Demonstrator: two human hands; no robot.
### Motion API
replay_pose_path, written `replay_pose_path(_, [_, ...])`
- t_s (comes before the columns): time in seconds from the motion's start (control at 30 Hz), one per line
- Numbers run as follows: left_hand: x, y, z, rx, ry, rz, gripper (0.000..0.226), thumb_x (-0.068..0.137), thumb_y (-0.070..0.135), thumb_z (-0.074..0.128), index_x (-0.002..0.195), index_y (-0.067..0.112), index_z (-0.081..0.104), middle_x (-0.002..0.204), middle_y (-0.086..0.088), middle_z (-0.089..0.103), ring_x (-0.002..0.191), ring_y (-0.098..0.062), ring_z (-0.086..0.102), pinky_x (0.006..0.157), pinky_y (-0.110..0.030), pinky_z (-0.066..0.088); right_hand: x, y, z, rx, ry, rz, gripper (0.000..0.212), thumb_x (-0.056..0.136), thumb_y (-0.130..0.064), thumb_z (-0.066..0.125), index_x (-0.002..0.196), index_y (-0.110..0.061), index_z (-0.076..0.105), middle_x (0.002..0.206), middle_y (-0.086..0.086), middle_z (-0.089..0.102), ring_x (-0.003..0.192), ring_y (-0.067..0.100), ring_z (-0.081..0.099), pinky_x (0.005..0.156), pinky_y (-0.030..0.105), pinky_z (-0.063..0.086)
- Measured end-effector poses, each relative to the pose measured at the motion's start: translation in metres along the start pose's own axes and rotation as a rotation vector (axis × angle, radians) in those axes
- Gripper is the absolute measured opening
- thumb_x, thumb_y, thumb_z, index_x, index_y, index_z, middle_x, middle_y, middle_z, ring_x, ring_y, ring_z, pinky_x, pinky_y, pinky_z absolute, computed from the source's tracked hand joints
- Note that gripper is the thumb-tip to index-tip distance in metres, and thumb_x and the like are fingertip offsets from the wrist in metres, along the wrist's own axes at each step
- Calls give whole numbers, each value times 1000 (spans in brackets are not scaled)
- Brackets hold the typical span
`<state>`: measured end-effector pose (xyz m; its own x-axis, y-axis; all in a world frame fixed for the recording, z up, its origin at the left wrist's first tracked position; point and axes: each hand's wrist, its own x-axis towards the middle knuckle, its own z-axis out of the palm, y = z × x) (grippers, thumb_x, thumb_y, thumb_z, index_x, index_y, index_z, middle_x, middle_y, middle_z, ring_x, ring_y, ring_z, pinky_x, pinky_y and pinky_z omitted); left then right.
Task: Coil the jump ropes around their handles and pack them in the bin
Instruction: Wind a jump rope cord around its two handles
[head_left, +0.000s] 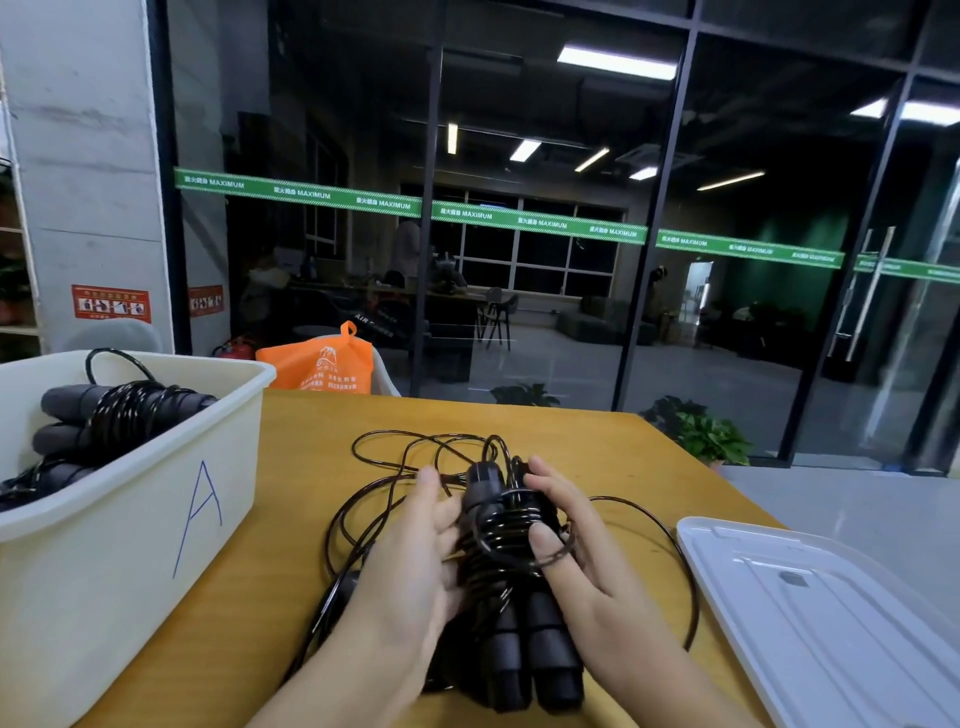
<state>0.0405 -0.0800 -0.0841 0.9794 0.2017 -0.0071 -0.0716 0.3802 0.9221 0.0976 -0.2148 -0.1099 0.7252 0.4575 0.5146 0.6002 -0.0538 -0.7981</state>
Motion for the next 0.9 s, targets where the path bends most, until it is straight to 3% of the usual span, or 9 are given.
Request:
replay_pose_path(0.1, [1,-1,9,-113,73,-37,36,99,33,43,104,9,69,88,-10,75,80,-22,73,62,-30,54,0,-2,7,121,21,-1,30,89,-55,50,115,-40,49,139,-40,36,133,-7,37,110,33,37])
replay_pose_path(0.17, [1,-5,12,-36,86,-16,25,94,24,54,99,7,71,85,-10,75,77,-20,73,64,-30,55,0,-5,13,253,49,-25,31,83,-58,61,106,-41,50,143,-28,40,129,-3,45,102,30,43])
replay_pose_path(0.27, [-1,-9,10,14,39,-20,36,84,35,62,104,6,70,95,-12,74,89,-25,71,78,-37,55,-2,-9,19,247,147,-64,19,89,-8,54,102,-13,41,138,0,47,107,-2,61,84,17,50])
replay_pose_path(0.4, [-3,-9,10,103,104,-53,72,48,58,74,102,10,67,88,-7,75,83,-23,73,72,-36,57,-3,-22,25,311,152,-79,22,81,-15,49,94,-3,35,133,4,46,109,-2,59,81,10,48])
replay_pose_path(0.5, [-4,-8,10,125,158,-81,65,57,52,78,103,6,65,86,-10,75,78,-25,73,72,-40,59,-2,-26,22,358,137,12,7,93,6,40,93,0,38,127,2,53,99,-14,59,80,6,46])
replay_pose_path(0.67, [-4,-6,12,118,148,-87,40,76,34,75,96,0,67,83,-18,73,75,-35,71,60,-39,59,8,-21,8,371,345,210,27,88,-33,53,84,-11,67,94,1,76,90,16,71,76,33,56])
replay_pose_path(0.73, [-5,-5,12,132,128,-92,40,76,34,75,95,0,67,85,-21,73,74,-35,71,64,-43,60,12,-12,-1,367,509,327,39,97,-30,50,67,-8,59,88,2,76,93,18,70,84,35,51])
replay_pose_path(0.8, [-6,-5,12,137,105,-94,37,78,31,74,95,-1,67,88,-23,71,68,-34,69,62,-43,59,15,-4,-8,621,590,428,40,102,-27,43,71,-4,52,89,7,75,94,20,69,88,34,50])
replay_pose_path(0.9, [-4,-5,11,137,92,-104,39,79,31,74,99,-2,64,84,-23,71,64,-32,67,60,-42,58,20,-6,-16,1095,667,489,33,105,-25,36,84,-5,51,69,9,68,62,19,69,60,33,60])
